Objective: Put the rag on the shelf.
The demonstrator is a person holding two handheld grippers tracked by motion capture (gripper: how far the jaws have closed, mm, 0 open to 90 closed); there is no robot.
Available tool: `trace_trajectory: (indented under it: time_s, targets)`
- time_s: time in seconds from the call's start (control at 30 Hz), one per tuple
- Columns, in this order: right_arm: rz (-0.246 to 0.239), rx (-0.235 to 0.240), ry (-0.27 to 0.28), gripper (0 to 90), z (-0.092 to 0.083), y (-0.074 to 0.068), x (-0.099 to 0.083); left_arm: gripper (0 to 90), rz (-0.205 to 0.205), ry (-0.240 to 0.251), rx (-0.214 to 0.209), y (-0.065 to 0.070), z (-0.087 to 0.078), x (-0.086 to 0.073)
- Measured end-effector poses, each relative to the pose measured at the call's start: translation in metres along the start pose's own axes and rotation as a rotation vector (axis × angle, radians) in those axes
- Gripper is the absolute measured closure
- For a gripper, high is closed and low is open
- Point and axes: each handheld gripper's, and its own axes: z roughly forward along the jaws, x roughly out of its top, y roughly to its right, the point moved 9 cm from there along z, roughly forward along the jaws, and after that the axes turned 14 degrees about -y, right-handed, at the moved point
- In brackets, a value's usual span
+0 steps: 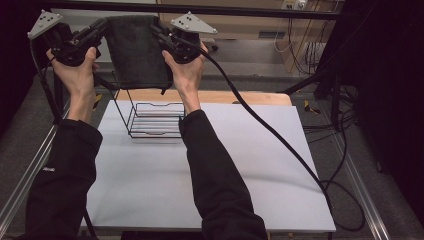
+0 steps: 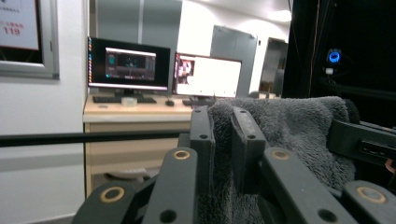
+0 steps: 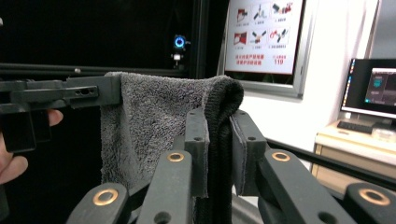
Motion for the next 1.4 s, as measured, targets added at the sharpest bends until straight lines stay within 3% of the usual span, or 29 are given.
trace_trajectory:
  time_s: [0.4,0.7,1.13,1.4]
  targets:
    - [-0.001,0.018,-0.06,78.8,-0.005,-0.006,-0.026,79.9,0.033,-0.055,-0.03,0.002,-0.008,-0.028]
    - [-0.007,0.035,-0.085,78.6,-0.011,-0.014,-0.035,79.8,0.059,-0.069,-0.045,0.006,-0.019,-0.037]
    - [-0.05,0.017,-0.116,78.4,-0.012,-0.024,-0.046,79.8,0.083,-0.106,-0.047,0.006,-0.027,-0.051]
    - [-0.053,0.026,-0.146,78.3,-0.014,-0.026,-0.054,79.8,0.1,-0.121,-0.054,0.009,-0.029,-0.058]
